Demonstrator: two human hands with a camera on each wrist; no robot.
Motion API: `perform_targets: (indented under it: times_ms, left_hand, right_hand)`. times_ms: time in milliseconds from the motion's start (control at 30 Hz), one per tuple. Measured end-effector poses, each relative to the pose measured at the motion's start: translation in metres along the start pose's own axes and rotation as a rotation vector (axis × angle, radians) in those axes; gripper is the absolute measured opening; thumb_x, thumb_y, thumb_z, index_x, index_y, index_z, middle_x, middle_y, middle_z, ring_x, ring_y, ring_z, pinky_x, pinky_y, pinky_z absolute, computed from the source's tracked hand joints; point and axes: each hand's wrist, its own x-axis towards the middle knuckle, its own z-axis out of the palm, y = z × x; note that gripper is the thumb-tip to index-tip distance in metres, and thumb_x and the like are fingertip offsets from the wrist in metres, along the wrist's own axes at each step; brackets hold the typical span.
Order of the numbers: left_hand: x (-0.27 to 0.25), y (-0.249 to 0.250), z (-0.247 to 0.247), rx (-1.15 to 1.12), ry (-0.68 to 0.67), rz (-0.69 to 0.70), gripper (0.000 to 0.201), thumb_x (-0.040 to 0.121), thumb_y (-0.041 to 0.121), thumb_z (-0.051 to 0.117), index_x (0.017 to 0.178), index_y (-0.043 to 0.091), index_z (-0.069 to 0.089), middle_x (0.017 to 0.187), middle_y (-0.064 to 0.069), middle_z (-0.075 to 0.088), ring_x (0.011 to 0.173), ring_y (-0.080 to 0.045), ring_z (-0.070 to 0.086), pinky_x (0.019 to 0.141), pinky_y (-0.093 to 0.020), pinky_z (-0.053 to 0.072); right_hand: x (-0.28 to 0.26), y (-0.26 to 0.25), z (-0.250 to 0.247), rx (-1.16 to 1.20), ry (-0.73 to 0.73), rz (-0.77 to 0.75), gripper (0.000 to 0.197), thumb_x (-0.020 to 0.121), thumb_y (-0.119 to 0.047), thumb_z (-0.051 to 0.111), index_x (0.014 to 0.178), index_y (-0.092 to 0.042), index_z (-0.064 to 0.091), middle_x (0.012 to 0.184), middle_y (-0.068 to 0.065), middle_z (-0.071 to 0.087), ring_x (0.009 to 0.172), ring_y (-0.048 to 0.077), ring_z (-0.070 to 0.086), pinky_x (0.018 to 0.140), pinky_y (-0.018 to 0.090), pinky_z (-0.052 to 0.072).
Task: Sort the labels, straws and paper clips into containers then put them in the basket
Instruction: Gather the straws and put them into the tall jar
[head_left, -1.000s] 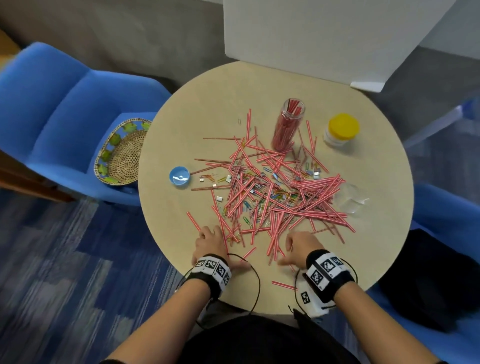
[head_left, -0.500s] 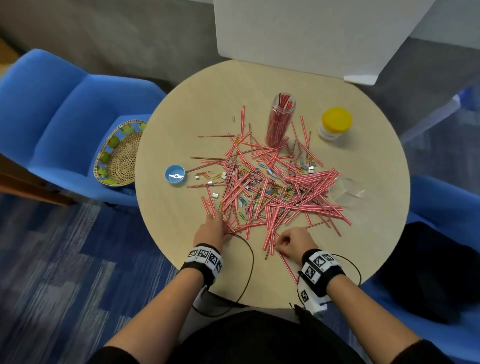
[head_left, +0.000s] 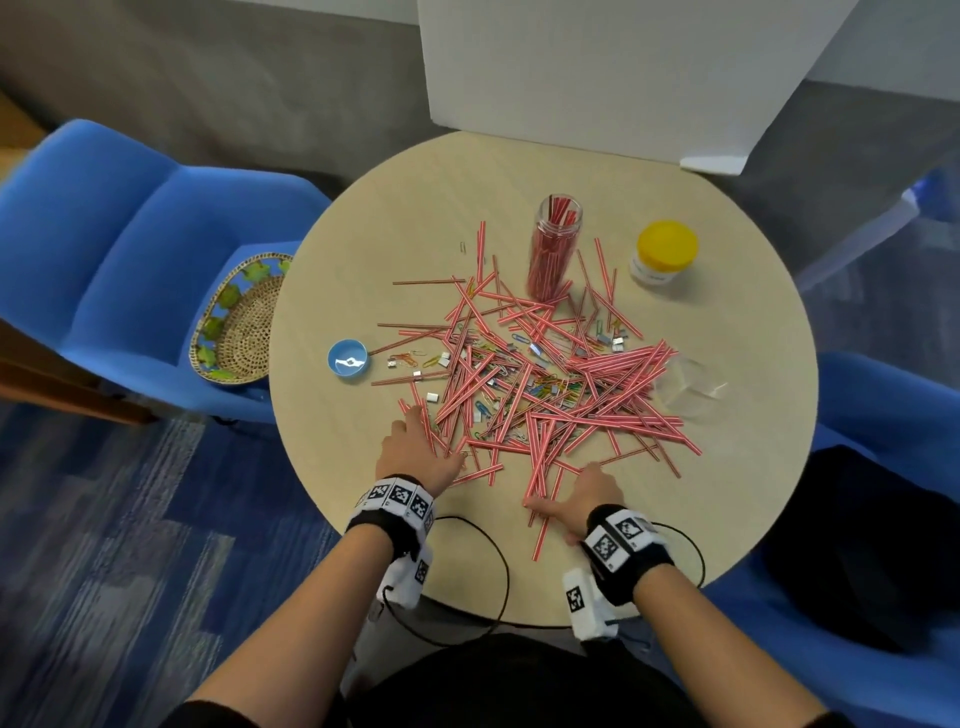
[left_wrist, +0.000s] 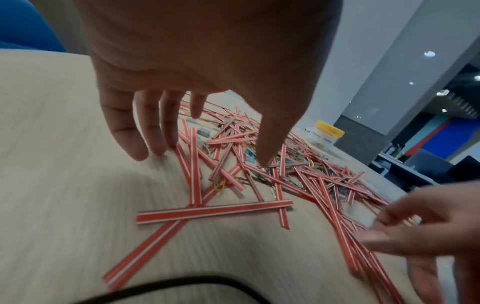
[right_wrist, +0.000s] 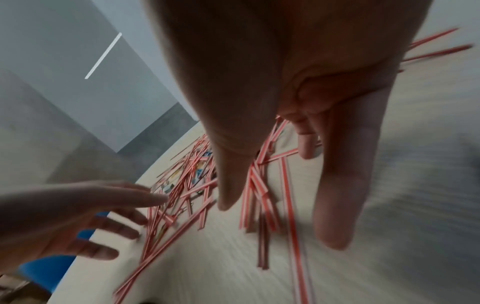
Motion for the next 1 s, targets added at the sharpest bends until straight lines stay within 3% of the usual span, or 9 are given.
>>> perform_targets:
  times_ms: [100,167,300,433,600,733,833,900,1000]
  left_hand:
    - [0.006,0.015,0.010,0.180,-0.067,0.009,0.132,0.050,0.067,0.083,0.151,0.025,0.010,0.137,-0.012,0.034,0.126,-0.032,0.040,0.099,-0.047,0.047]
    - [0.011,0.023,0.017,0.261,-0.089,0.031,0.138,0.041,0.064,0.088,0.149,0.030,0.008,0.140,-0.013,0.029,0.128,-0.032,0.035,0.098,-0.047,0.048]
    - [0.020,0.027,0.022,0.184,-0.063,0.122,0.124,0.053,0.048,0.091,0.149,0.026,0.016,0.137,-0.011,0.033,0.124,-0.032,0.039,0.099,-0.044,0.047]
    - [0.030,0.020,0.020,0.001,-0.007,0.188,0.100,0.064,0.032,0.089,0.146,0.022,0.031,0.126,-0.008,0.049,0.117,-0.029,0.050,0.101,-0.039,0.045]
    - [0.034,0.019,0.013,-0.192,0.050,0.083,0.075,0.074,0.025,0.082,0.138,0.017,0.043,0.099,-0.005,0.068,0.092,-0.024,0.065,0.084,-0.035,0.053]
    - [0.040,0.026,0.007,-0.253,0.041,-0.030,0.045,0.074,0.028,0.082,0.110,0.014,0.061,0.079,0.001,0.065,0.077,-0.019,0.063,0.076,-0.032,0.054]
    - [0.046,0.032,0.000,-0.233,-0.030,-0.100,0.026,0.072,0.032,0.084,0.079,0.015,0.065,0.065,0.004,0.057,0.064,-0.016,0.055,0.068,-0.028,0.051]
    - [0.050,0.034,-0.004,-0.162,-0.082,-0.091,0.037,0.075,0.034,0.081,0.057,0.017,0.053,0.055,0.000,0.050,0.052,-0.017,0.044,0.054,-0.025,0.044]
    - [0.054,0.038,-0.008,-0.072,-0.127,-0.074,0.046,0.081,0.035,0.074,0.054,0.014,0.044,0.052,0.000,0.044,0.045,-0.014,0.040,0.045,-0.021,0.034]
  right_hand:
    - [-0.001,-0.026,0.004,0.137,0.078,-0.013,0.098,0.061,-0.055,0.087,0.131,-0.006,0.039,0.122,0.014,0.061,0.106,0.033,0.064,0.088,0.042,0.056]
    - [-0.002,-0.046,0.001,0.217,0.067,-0.003,0.101,0.066,-0.039,0.089,0.140,-0.001,0.032,0.130,0.019,0.057,0.119,0.036,0.058,0.096,0.043,0.052]
    - [0.009,-0.067,-0.003,0.195,0.087,0.036,0.076,0.067,-0.021,0.090,0.124,-0.001,0.044,0.117,0.017,0.066,0.106,0.033,0.064,0.089,0.042,0.056]
    - [0.014,-0.066,-0.008,0.190,0.154,0.036,0.049,0.077,-0.017,0.083,0.113,-0.001,0.055,0.112,0.015,0.067,0.102,0.032,0.065,0.078,0.035,0.055]
    - [0.016,-0.073,-0.012,0.109,0.225,-0.001,0.029,0.085,-0.018,0.074,0.103,0.000,0.060,0.104,0.014,0.066,0.095,0.031,0.063,0.073,0.033,0.051]
    - [0.021,-0.082,-0.018,-0.026,0.196,-0.039,0.029,0.084,-0.025,0.075,0.089,-0.004,0.056,0.087,0.010,0.057,0.078,0.026,0.053,0.065,0.030,0.046]
    - [0.024,-0.090,-0.024,-0.120,0.155,-0.047,0.032,0.082,-0.028,0.076,0.081,-0.005,0.053,0.083,0.008,0.057,0.075,0.023,0.055,0.063,0.028,0.047]
    - [0.027,-0.093,-0.027,-0.159,0.134,-0.059,0.034,0.083,-0.028,0.075,0.076,-0.006,0.050,0.080,0.007,0.055,0.077,0.022,0.055,0.066,0.027,0.051]
    - [0.030,-0.095,-0.031,-0.209,0.123,-0.078,0.038,0.085,-0.032,0.074,0.072,-0.007,0.049,0.079,0.006,0.055,0.080,0.022,0.060,0.073,0.028,0.056]
